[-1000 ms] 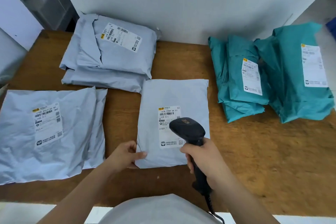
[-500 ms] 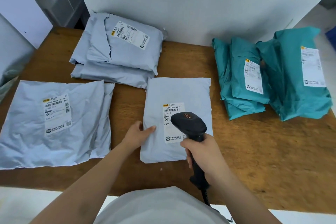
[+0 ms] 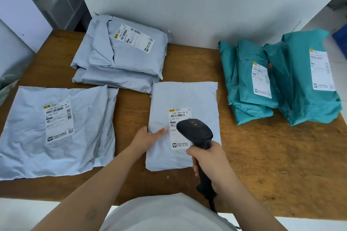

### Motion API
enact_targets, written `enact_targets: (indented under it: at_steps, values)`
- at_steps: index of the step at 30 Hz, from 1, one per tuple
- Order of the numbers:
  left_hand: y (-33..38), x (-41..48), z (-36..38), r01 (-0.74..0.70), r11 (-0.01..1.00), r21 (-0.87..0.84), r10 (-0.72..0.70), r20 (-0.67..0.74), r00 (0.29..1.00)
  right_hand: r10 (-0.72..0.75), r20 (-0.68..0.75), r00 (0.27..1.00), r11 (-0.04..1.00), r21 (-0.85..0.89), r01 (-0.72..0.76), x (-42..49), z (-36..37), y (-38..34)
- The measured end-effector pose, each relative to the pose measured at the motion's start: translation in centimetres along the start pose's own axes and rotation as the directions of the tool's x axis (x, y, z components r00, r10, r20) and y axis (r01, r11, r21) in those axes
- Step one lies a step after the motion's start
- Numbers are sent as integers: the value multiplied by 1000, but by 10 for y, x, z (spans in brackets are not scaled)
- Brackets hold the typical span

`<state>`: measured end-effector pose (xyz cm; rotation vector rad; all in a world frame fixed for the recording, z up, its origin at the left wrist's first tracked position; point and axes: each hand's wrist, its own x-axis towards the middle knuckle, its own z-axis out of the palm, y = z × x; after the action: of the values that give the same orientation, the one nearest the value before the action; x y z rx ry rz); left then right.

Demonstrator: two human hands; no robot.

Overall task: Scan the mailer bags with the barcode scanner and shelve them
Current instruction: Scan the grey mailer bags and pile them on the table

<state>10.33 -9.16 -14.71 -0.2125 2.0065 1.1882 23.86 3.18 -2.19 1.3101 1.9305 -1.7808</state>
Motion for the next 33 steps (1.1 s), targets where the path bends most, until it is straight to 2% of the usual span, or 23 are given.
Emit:
enact_targets:
  at_steps: [3,7,10,17,26,28,30,32,33]
  values:
    - [10,-1,1,-30,997,-78,30,-3,1000,-23,-22,999,999,35,24,-1,-1,0]
    - [18,-10,-4,-60,939,-337,99,99,990,-78,-82,994,994,65,84,0,-5,-1]
    - [23,-23,-13,-112,912,-394,177,132,975,-123,-132,984,985,106,137,2,-4,-3]
    - [24,-59,-98,-332,864,-379,339,-50,939,-208,-55,977,978,-2,208,2,14,-12]
    - [-16,-132,-274,-443,758,-479,370,-243,896,-242,98,965,967,-64,248,0,49,-29]
    - [-36,-118,-302,-360,845,-396,245,-311,918,-258,122,959,961,-73,267,0,52,-29]
    - [-55,-92,-316,-119,987,-110,66,-398,915,-276,158,948,954,-75,290,0,54,-29]
    - [-70,-67,-313,165,971,173,-41,-561,827,-288,200,936,947,-87,310,0,55,-30]
    - [-73,-60,-307,227,956,189,-66,-613,788,-290,214,933,944,-94,315,0,56,-30]
